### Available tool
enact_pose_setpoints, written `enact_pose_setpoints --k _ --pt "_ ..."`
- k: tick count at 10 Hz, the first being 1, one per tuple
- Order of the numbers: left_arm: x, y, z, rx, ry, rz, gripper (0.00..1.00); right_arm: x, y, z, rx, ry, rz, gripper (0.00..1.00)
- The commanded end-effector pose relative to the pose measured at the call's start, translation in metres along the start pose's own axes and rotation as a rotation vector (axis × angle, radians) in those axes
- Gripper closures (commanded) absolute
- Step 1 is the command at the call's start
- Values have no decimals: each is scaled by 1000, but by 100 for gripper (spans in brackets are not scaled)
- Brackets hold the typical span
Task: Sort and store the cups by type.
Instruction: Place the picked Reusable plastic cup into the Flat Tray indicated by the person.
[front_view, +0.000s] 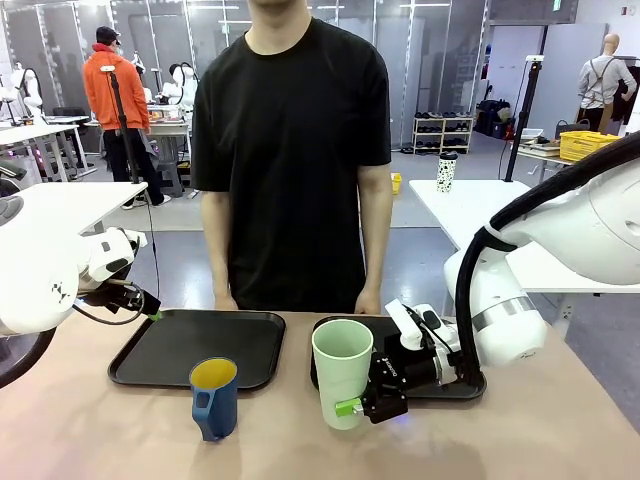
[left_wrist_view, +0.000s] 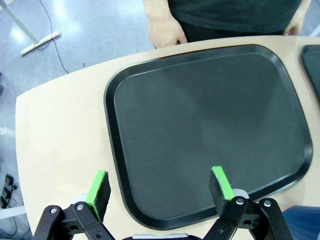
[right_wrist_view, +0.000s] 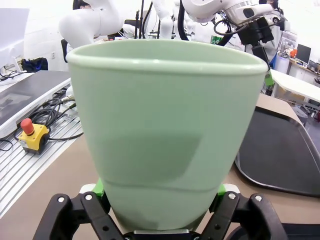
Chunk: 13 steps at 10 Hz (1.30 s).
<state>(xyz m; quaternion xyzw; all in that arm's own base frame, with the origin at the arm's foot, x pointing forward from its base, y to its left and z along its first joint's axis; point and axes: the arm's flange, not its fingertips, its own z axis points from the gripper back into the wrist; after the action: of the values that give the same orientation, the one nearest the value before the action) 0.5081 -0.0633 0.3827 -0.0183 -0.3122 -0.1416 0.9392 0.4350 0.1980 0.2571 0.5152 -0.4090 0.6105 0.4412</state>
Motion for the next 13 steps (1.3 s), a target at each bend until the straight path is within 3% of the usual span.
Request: enact_pose_setpoints --k 1,13 --pt "1 0 1 2 -2 -11 0 1 -1 -1 8 -1 6 54" --pt "1 0 1 2 -2 -11 0 1 -1 -1 8 -1 6 54"
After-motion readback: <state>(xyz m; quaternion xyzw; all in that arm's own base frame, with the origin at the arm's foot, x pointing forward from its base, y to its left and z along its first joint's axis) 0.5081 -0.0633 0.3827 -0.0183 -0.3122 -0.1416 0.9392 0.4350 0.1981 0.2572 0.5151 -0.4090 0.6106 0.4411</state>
